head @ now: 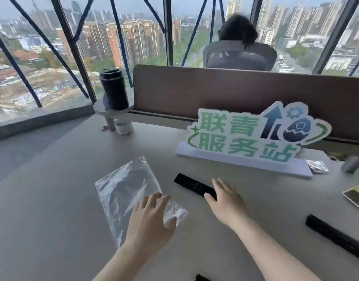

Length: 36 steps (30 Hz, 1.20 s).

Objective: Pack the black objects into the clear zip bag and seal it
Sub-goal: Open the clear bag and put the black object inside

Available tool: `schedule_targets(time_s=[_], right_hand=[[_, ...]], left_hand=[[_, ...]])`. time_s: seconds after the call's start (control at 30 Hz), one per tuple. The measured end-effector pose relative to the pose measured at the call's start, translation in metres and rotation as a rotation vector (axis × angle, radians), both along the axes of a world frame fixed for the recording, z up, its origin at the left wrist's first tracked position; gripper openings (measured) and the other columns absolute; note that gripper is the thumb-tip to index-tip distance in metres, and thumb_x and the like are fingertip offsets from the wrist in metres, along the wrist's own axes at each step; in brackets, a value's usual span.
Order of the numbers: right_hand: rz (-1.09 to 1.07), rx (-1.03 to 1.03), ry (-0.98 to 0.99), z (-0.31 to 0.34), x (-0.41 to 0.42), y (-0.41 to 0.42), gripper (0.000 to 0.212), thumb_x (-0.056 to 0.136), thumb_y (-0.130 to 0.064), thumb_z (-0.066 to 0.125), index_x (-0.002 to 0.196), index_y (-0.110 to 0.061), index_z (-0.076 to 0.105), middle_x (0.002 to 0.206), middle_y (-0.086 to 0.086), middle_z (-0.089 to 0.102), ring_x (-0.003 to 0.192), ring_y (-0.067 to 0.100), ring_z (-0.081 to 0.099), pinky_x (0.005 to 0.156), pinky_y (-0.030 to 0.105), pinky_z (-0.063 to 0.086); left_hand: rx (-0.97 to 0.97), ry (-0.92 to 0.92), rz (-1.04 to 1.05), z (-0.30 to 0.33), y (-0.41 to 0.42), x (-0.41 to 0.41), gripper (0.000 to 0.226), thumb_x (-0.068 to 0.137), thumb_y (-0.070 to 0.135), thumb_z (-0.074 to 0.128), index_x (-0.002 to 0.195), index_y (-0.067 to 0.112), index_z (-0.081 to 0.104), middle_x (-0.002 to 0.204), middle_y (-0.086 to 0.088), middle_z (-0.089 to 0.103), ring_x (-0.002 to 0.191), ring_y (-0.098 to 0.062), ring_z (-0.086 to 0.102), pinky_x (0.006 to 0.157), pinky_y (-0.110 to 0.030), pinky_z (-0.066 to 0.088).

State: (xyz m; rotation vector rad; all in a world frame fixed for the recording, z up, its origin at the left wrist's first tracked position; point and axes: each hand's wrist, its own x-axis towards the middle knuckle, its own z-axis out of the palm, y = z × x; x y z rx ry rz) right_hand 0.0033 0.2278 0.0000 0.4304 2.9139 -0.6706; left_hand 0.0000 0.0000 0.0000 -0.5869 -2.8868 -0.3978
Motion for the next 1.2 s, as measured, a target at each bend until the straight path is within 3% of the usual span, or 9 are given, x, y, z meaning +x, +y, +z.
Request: schedule_targets(time_s=[0.1, 0.27, 0.4, 0.5, 0.63, 0.73, 0.9, 1.1, 1.2], right_hand=[[-0.063, 0.13, 0.014, -0.021, -0.001, -0.002, 0.061, 0.101, -0.042, 0.04, 0.155, -0.015, 0.027, 0.159, 0.004, 0.035, 0.144, 0.029, 0.029, 0.112, 0.039, 0.029], [-0.108, 0.265, 0.162, -0.032, 0.017, -0.014, 0.049, 0.091, -0.042, 0.059, 0.134, -0.018, 0.051, 0.13, 0.007, 0.059, 0.121, 0.03, 0.051, 0.095, 0.039, 0.043], [-0.238, -0.14, 0.117, -0.025, 0.056, -0.015, 0.032, 0.09, -0.034, 0.061, 0.117, -0.019, 0.053, 0.1, 0.007, 0.066, 0.086, 0.03, 0.061, 0.068, 0.033, 0.042], [-0.308, -0.489, 0.17, -0.011, 0.102, -0.003, 0.016, 0.091, -0.027, 0.058, 0.092, -0.01, 0.059, 0.075, 0.009, 0.059, 0.057, 0.022, 0.051, 0.057, 0.031, 0.033], [-0.312, -0.858, 0.24, 0.033, 0.181, 0.013, 0.024, 0.094, -0.015, 0.053, 0.07, -0.012, 0.059, 0.059, 0.009, 0.051, 0.034, 0.014, 0.027, 0.041, 0.02, 0.015], [-0.231, -0.85, 0.175, 0.059, 0.216, 0.008, 0.022, 0.091, -0.014, 0.053, 0.07, -0.012, 0.058, 0.055, 0.006, 0.049, 0.036, 0.013, 0.023, 0.043, 0.021, 0.011], [-0.243, -0.69, 0.099, 0.055, 0.207, -0.018, 0.022, 0.094, -0.021, 0.057, 0.09, -0.004, 0.07, 0.061, 0.005, 0.052, 0.035, 0.01, 0.027, 0.035, 0.019, 0.017], [-0.239, -0.905, 0.174, 0.021, 0.183, -0.047, 0.024, 0.098, -0.028, 0.056, 0.118, -0.017, 0.064, 0.09, 0.002, 0.075, 0.041, 0.012, 0.051, 0.039, 0.021, 0.037], [-0.306, -0.674, 0.263, 0.011, 0.197, -0.033, 0.02, 0.095, -0.02, 0.053, 0.104, -0.018, 0.071, 0.094, 0.001, 0.075, 0.046, 0.013, 0.056, 0.045, 0.024, 0.043]], left_hand=[[-0.106, 0.035, -0.017, -0.027, -0.014, 0.009, 0.052, 0.067, 0.056, 0.057, 0.11, 0.029, 0.065, 0.104, 0.006, 0.066, 0.093, -0.022, 0.065, 0.075, -0.034, 0.054], [-0.077, -0.018, -0.001, -0.042, -0.036, 0.017, 0.013, 0.089, 0.034, 0.049, 0.088, 0.027, 0.06, 0.092, 0.004, 0.056, 0.084, -0.024, 0.063, 0.058, -0.036, 0.047], [-0.052, 0.0, -0.04, -0.034, -0.036, 0.026, 0.02, 0.094, 0.022, 0.044, 0.097, 0.023, 0.063, 0.09, -0.001, 0.06, 0.078, -0.03, 0.066, 0.058, -0.036, 0.047], [0.013, -0.019, -0.032, -0.024, -0.028, 0.035, 0.032, 0.092, 0.011, 0.04, 0.113, 0.022, 0.061, 0.099, -0.005, 0.064, 0.088, -0.031, 0.066, 0.065, -0.037, 0.05], [0.183, -0.055, -0.083, 0.0, -0.004, 0.047, 0.044, 0.091, 0.003, 0.035, 0.125, 0.019, 0.058, 0.11, -0.008, 0.062, 0.095, -0.031, 0.064, 0.073, -0.036, 0.05], [0.262, -0.071, -0.148, 0.017, 0.02, 0.061, 0.043, 0.093, 0.002, 0.034, 0.126, 0.015, 0.06, 0.116, -0.009, 0.06, 0.097, -0.029, 0.063, 0.079, -0.036, 0.053], [0.349, -0.078, -0.189, 0.029, 0.055, 0.089, 0.033, 0.095, 0.014, 0.037, 0.098, 0.009, 0.07, 0.095, -0.007, 0.06, 0.083, -0.027, 0.062, 0.067, -0.033, 0.046], [0.367, -0.066, -0.168, 0.022, 0.058, 0.097, 0.032, 0.097, 0.024, 0.04, 0.108, 0.013, 0.068, 0.101, -0.008, 0.066, 0.087, -0.029, 0.065, 0.075, -0.04, 0.054], [0.369, -0.042, -0.142, 0.019, 0.049, 0.093, 0.031, 0.097, 0.025, 0.041, 0.112, 0.017, 0.068, 0.105, -0.007, 0.069, 0.092, -0.029, 0.065, 0.076, -0.037, 0.053]])
